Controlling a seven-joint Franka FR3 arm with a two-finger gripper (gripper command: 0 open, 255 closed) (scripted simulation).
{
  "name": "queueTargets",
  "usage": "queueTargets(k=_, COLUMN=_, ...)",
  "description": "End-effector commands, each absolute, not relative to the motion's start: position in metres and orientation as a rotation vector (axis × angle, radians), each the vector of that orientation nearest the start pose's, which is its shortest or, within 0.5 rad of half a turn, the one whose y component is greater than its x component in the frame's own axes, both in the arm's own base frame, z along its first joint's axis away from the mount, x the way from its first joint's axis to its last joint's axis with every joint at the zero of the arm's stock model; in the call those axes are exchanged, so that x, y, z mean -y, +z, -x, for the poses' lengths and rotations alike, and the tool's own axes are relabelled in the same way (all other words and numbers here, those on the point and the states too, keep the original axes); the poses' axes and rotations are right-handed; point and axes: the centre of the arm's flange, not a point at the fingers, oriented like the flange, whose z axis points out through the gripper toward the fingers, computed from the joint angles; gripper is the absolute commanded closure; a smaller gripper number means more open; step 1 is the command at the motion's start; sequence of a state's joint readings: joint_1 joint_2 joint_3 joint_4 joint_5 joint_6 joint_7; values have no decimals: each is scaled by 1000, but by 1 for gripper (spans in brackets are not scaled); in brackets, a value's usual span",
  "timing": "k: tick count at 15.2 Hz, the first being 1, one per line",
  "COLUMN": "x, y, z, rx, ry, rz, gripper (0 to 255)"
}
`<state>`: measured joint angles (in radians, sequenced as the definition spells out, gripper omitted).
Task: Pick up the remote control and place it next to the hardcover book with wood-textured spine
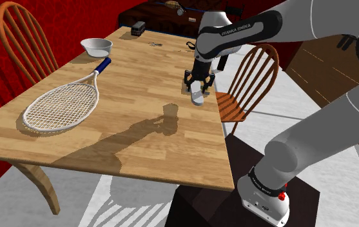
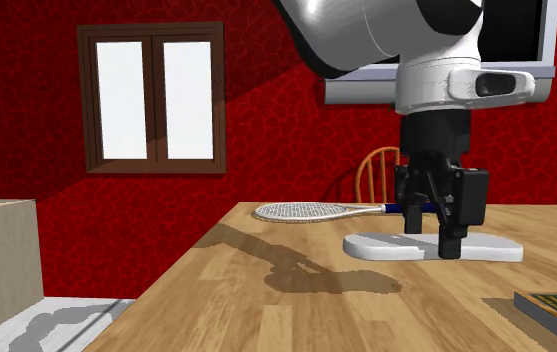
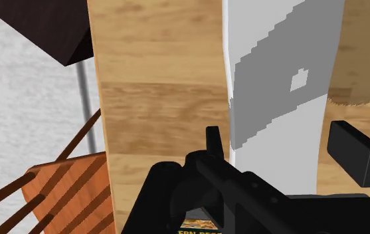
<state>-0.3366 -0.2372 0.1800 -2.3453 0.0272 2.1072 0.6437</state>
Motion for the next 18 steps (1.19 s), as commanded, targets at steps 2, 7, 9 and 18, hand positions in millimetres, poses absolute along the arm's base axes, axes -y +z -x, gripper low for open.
queueTargets(k=2, x=76, y=411, z=-459, rx=-1256, ry=-1, rz=2901, gripper=255)
queueTargets(k=7, x=76, y=384, z=-459, rx=-1256, ry=-1, rz=2901, gripper=255)
queueTargets(k=9, x=76, y=374, z=-459, rx=-1256, ry=-1, rz=2901, gripper=255)
queueTargets(k=18, x=76, y=347, z=-459, rx=-1256, ry=-1, rz=2901, gripper=255)
